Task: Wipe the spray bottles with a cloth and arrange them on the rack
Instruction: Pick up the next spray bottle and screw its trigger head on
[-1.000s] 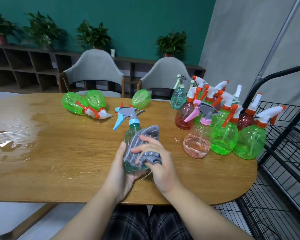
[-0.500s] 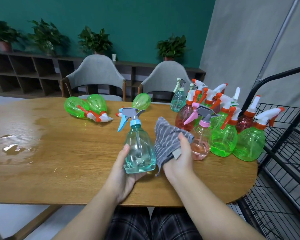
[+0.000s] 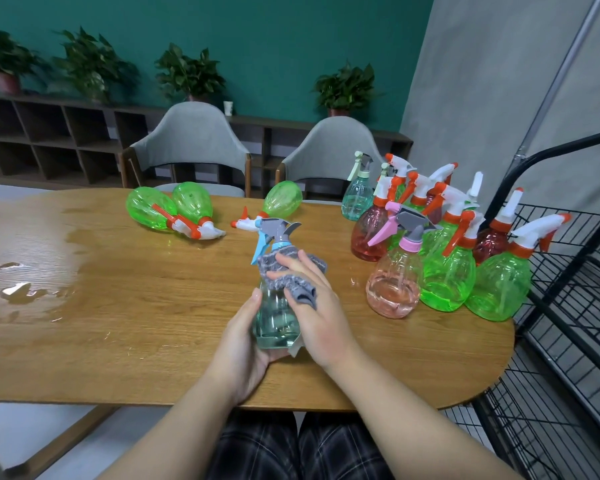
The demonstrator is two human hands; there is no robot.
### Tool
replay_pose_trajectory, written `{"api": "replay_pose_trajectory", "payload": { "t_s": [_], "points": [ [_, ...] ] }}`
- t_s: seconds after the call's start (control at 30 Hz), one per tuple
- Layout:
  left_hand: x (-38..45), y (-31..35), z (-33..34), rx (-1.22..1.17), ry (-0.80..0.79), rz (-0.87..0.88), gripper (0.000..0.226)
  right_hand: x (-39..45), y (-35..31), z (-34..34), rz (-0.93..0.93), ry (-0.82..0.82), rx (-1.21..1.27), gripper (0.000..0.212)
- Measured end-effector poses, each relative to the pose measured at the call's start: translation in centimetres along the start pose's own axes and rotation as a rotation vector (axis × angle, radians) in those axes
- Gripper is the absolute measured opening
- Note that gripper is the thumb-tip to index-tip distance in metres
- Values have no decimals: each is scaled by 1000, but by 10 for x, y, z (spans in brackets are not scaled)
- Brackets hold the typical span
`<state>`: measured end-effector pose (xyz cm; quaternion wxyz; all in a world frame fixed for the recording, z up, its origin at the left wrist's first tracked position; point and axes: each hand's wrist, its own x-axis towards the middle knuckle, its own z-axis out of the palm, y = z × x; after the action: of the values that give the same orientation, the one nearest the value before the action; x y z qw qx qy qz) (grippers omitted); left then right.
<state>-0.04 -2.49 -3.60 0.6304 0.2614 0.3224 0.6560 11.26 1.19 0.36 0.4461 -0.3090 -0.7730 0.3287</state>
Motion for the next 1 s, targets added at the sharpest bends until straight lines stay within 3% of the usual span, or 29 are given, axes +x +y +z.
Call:
{"api": "replay_pose_trajectory", "payload": {
  "t_s": [0.17,0.37,0.5,0.57,0.67,0.8,0.9,1.0],
  "points": [
    [0,1,-1,0,-7,3,47,-15,3,2,-116,-29,40,36],
    [-1,3,-1,17,1,-25,66,-29,7,1,-180,-43,102,31],
    [1,2,-7,26,85,-12,101,-34,9,0,-191,-20,186,25],
    [3,0,-8,-10,96,-33,107,-37,9,-3,-180,-10,232,20],
    [3,-1,-7,-5,65,-37,108,-38,1,-10,18,74,448,23],
    [0,1,-3,29,55,-15,60,-14,-10,-30,678,455,1071,32],
    [-1,2,-1,48,48,-12,55,1,-23,-39,714,520,1141,31],
    [-1,2,-1,46,31,-6,67,9,-34,-29,652,427,1008,17]
  ]
}}
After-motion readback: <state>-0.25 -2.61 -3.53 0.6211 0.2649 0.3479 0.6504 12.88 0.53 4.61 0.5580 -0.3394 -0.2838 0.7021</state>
